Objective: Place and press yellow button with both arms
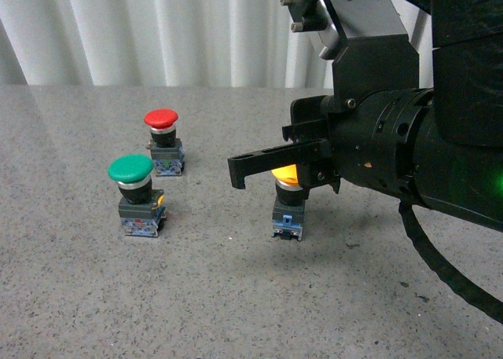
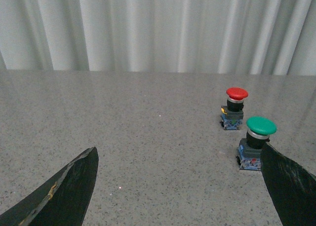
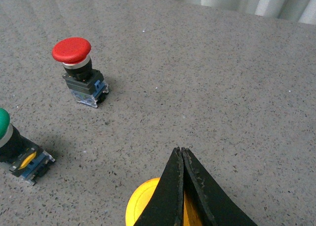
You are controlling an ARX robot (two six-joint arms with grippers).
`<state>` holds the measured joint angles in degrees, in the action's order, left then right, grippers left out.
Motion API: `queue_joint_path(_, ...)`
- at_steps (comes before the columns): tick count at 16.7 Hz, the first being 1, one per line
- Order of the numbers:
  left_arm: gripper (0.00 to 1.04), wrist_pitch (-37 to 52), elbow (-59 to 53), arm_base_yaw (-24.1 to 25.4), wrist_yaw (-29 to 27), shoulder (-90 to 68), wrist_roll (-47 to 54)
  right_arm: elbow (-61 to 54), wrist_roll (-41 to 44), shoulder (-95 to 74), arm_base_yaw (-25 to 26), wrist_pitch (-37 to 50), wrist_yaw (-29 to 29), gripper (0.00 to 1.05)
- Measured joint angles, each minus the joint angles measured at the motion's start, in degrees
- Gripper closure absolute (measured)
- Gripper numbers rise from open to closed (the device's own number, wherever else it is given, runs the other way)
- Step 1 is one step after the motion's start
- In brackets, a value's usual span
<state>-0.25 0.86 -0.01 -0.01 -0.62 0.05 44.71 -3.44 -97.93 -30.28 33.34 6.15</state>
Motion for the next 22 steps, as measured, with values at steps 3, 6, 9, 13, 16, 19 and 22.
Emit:
queue_joint_path(3, 0.07, 0.0, 0.0, 0.0, 0.0, 0.0, 0.0, 0.0, -0.1, -0.9, 0.5, 0.1, 0.0, 1.03)
queue_joint_path(6, 0.07, 0.0, 0.0, 0.0, 0.0, 0.0, 0.0, 0.0, -0.2, -1.8, 0.8, 0.3, 0.0, 1.03)
queue_joint_path(9, 0.07, 0.0, 0.0, 0.0, 0.0, 0.0, 0.0, 0.1, -0.2, -3.2, 1.1, 1.0, -0.2, 1.03)
queue_joint_path(13, 0.07, 0.0, 0.0, 0.0, 0.0, 0.0, 0.0, 0.2, -0.4, -3.6, 1.1, 0.9, -0.2, 1.03)
queue_joint_path(16, 0.07, 0.0, 0.0, 0.0, 0.0, 0.0, 0.0, 0.2, -0.4, -3.6, 1.4, 0.0, -0.5, 1.03)
queue_joint_path(19, 0.07, 0.0, 0.0, 0.0, 0.0, 0.0, 0.0, 0.4, -0.2, -4.0, 1.4, -1.3, -1.6, 1.03)
queue_joint_path(22, 0.07, 0.0, 0.0, 0.0, 0.0, 0.0, 0.0, 0.1, 0.5, -3.7, 1.5, -0.9, -2.2, 1.03)
